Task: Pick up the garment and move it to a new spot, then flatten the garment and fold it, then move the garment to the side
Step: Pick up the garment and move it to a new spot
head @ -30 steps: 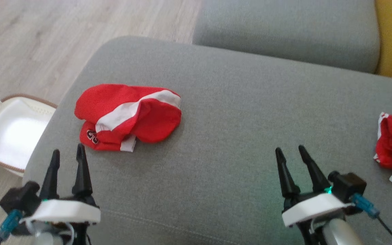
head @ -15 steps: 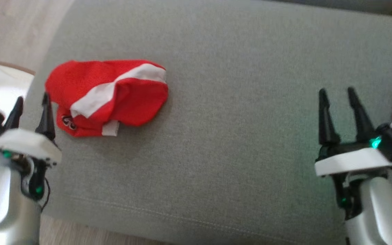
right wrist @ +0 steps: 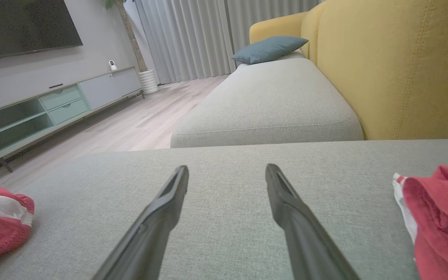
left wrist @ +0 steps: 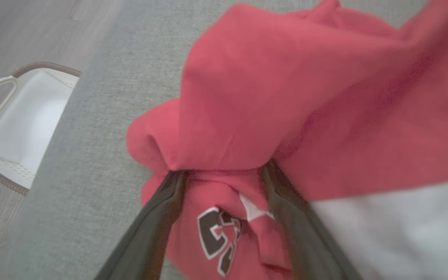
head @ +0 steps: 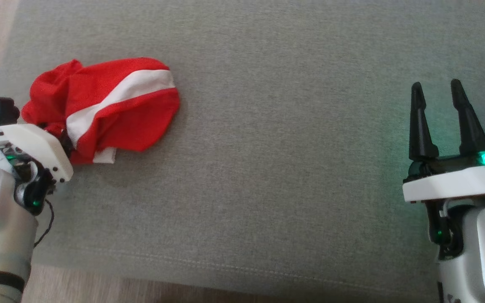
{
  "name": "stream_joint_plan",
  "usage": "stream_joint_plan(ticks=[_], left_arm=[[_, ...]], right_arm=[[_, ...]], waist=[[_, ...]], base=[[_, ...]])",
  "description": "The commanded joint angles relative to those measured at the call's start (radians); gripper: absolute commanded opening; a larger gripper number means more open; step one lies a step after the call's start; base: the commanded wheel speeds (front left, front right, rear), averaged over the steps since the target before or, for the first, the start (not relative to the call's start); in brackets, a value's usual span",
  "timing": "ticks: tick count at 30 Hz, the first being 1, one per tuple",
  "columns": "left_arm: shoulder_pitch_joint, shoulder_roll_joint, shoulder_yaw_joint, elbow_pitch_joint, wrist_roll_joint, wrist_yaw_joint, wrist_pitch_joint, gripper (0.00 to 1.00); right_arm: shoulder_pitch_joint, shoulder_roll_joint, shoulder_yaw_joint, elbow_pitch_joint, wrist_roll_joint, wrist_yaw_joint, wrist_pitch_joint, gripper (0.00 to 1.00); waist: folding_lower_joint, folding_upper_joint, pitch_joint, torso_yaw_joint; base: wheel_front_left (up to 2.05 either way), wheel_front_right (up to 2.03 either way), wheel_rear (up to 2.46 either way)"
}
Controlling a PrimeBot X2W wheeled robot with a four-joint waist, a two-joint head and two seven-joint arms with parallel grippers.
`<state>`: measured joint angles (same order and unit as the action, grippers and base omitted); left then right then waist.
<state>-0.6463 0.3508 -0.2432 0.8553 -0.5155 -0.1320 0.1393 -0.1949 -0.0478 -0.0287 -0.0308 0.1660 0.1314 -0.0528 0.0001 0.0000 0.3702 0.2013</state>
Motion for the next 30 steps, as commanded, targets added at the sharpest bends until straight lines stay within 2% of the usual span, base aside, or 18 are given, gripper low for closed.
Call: stream_joint_plan(ticks=[1, 2, 10, 16, 24, 30], left_arm=[[-0.037, 0.069, 0.003, -0.009, -0.024, 0.002, -0.005, 0.42], [-0.042, 0.077, -0.008, -0.005, -0.035, 0.002, -0.020, 0.00], [-0.071, 0.115, -0.039, -0.001, -0.063, 0.001, -0.241, 0.00], [-0.096, 0.110, -0.046, -0.095, -0.074, 0.001, -0.367, 0.00], [-0.067, 0.065, -0.066, -0.307, -0.069, 0.019, -0.367, 0.00], [-0.014, 0.028, -0.108, -0.483, -0.059, 0.075, -0.296, 0.00]], right_arm=[[-0.021, -0.002, 0.030, -0.042, -0.002, -0.001, 0.000, 1.00], [-0.020, -0.002, 0.031, -0.040, -0.001, -0.001, -0.002, 1.00], [-0.013, -0.002, 0.060, 0.003, 0.030, -0.001, -0.031, 1.00], [-0.001, -0.002, 0.092, 0.064, 0.076, -0.001, -0.074, 1.00], [0.020, -0.002, 0.114, 0.135, 0.122, -0.001, -0.123, 1.00], [0.024, -0.002, 0.120, 0.160, 0.141, -0.001, -0.140, 1.00]], waist=[[-0.0001, 0.0000, 0.007, -0.017], [-0.0001, 0.0000, 0.004, -0.021], [-0.0001, 0.0000, -0.055, -0.067], [-0.0001, 0.0000, -0.126, -0.115], [-0.0001, 0.0000, -0.221, -0.175], [-0.0001, 0.0000, -0.260, -0.217]], base=[[0.00, 0.00, 0.00], [0.00, 0.00, 0.00], [0.00, 0.00, 0.00], [0.00, 0.00, 0.00], [0.00, 0.00, 0.00], [0.00, 0.00, 0.00]])
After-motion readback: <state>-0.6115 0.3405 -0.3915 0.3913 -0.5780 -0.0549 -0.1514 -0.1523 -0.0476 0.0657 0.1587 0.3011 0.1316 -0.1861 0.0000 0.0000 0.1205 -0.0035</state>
